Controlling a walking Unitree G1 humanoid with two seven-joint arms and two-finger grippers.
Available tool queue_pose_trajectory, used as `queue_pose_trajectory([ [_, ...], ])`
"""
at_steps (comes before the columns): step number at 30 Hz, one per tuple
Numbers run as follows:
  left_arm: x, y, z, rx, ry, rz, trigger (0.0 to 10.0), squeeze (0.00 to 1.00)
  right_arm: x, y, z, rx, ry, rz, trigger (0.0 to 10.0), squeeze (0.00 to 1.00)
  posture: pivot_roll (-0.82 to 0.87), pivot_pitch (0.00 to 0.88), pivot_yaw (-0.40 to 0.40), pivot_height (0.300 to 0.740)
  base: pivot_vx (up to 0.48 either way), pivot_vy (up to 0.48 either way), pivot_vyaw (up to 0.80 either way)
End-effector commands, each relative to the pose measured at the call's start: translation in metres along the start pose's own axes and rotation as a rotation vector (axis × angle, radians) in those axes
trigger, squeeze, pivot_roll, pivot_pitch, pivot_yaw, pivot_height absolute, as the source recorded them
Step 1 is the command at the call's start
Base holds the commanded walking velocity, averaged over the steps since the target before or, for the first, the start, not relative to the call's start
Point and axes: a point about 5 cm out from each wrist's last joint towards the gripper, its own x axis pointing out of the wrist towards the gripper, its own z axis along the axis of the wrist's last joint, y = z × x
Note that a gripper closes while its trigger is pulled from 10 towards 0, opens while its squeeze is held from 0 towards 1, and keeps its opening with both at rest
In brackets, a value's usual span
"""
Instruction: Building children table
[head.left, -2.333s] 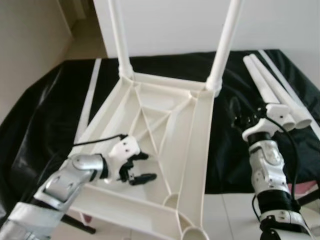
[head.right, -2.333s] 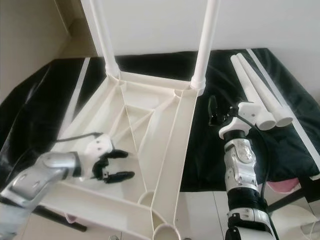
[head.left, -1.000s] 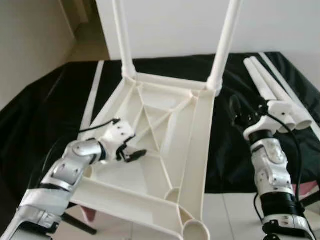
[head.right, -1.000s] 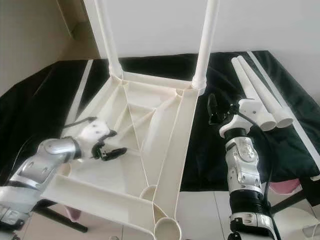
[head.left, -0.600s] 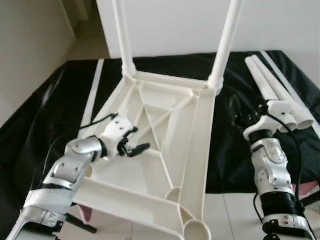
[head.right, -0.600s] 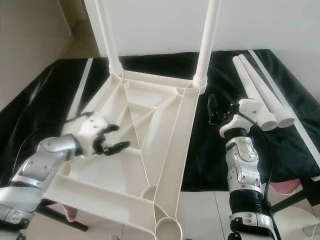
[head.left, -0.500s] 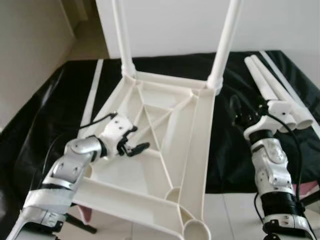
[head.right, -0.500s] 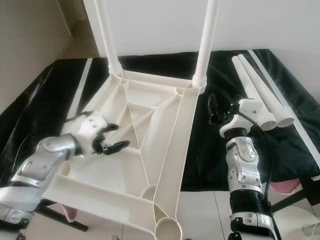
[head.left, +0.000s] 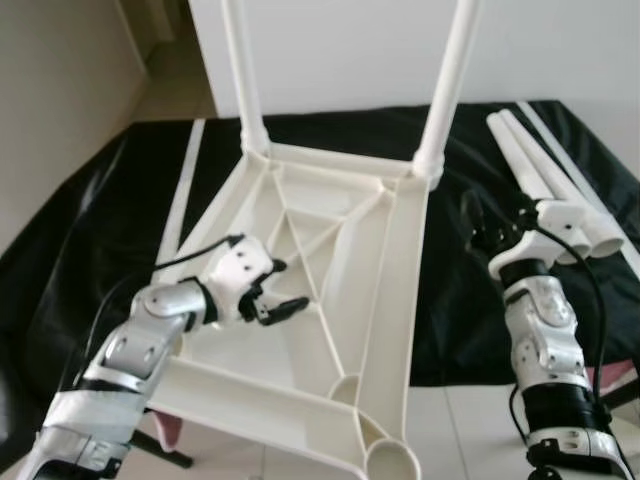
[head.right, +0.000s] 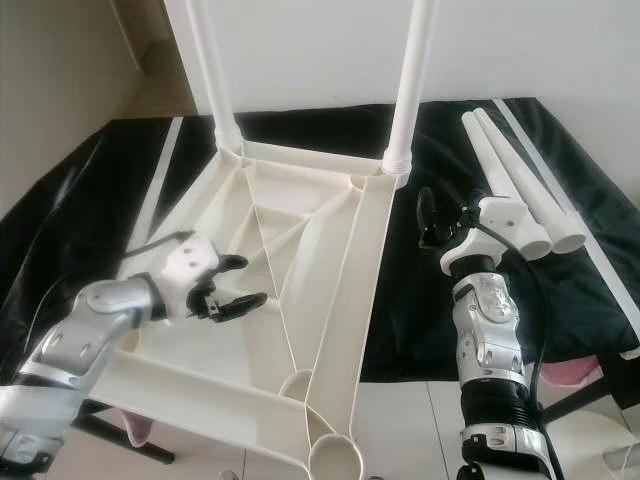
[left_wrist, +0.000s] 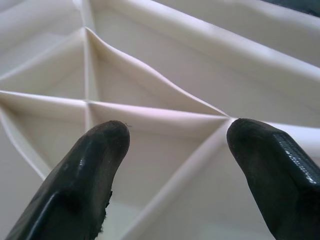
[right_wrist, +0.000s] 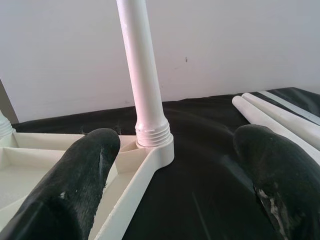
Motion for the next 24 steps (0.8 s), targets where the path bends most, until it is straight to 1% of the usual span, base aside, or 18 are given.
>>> queue_pose_trajectory([
  [1, 0.0, -0.005, -0.006, -0.007, 0.035, -0.06, 10.0, 0.0, 0.0, -0.001, -0.002, 0.005, 0.018, 0.004, 10.0, 0.0, -0.05, 0.079, 0.029, 0.74, 0.0, 0.0, 0.0],
  [5, 0.002, -0.006, -0.013, 0.001, 0.088, -0.056, 10.0, 0.0, -0.002, 0.003, -0.006, 0.011, 0.048, 0.041, 10.0, 0.0, -0.05, 0.079, 0.028, 0.74, 0.0, 0.0, 0.0],
  [7, 0.005, -0.002, -0.02, -0.005, 0.134, -0.014, 10.0, 0.0, -0.005, 0.007, -0.015, -0.05, 0.106, 0.065, 10.0, 0.0, -0.05, 0.081, 0.027, 0.74, 0.0, 0.0, 0.0],
  [9, 0.007, 0.003, -0.026, 0.01, 0.177, 0.029, 10.0, 0.0, -0.007, 0.004, -0.026, -0.113, 0.18, 0.027, 10.0, 0.0, -0.06, 0.083, 0.026, 0.74, 0.0, 0.0, 0.0],
  [11, 0.007, 0.005, -0.028, 0.016, 0.189, 0.044, 10.0, 0.0, -0.008, 0.0, -0.033, -0.131, 0.224, -0.028, 10.0, 0.0, -0.06, 0.085, 0.025, 0.74, 0.0, 0.0, 0.0],
  [13, 0.007, 0.005, -0.029, 0.001, 0.202, 0.042, 10.0, 0.0, -0.01, -0.001, -0.041, -0.164, 0.274, -0.065, 10.0, 0.0, -0.06, 0.086, 0.025, 0.74, 0.0, 0.0, 0.0],
  [16, 0.007, 0.005, -0.029, 0.0, 0.204, 0.04, 10.0, 0.0, -0.01, 0.0, -0.042, -0.171, 0.278, -0.066, 10.0, 0.0, -0.06, 0.086, 0.025, 0.74, 0.0, 0.0, 0.0],
  [17, 0.008, 0.007, -0.031, -0.022, 0.228, 0.052, 10.0, 0.0, -0.01, 0.006, -0.049, -0.149, 0.317, -0.058, 10.0, 0.0, -0.05, 0.087, 0.026, 0.74, 0.0, 0.0, 0.0],
  [21, 0.009, 0.01, -0.032, -0.04, 0.24, 0.066, 10.0, 0.0, -0.009, 0.012, -0.054, -0.128, 0.348, -0.039, 10.0, 0.0, -0.05, 0.087, 0.029, 0.74, 0.0, 0.0, 0.0],
  [23, 0.012, 0.013, -0.032, -0.058, 0.247, 0.085, 10.0, 0.0, -0.004, 0.021, -0.058, -0.105, 0.379, 0.006, 10.0, 0.0, -0.05, 0.089, 0.031, 0.74, 0.0, 0.0, 0.0],
  [24, 0.012, 0.013, -0.032, -0.058, 0.247, 0.085, 10.0, 0.0, -0.004, 0.021, -0.058, -0.105, 0.379, 0.006, 10.0, 0.0, -0.05, 0.089, 0.031, 0.74, 0.0, 0.0, 0.0],
])
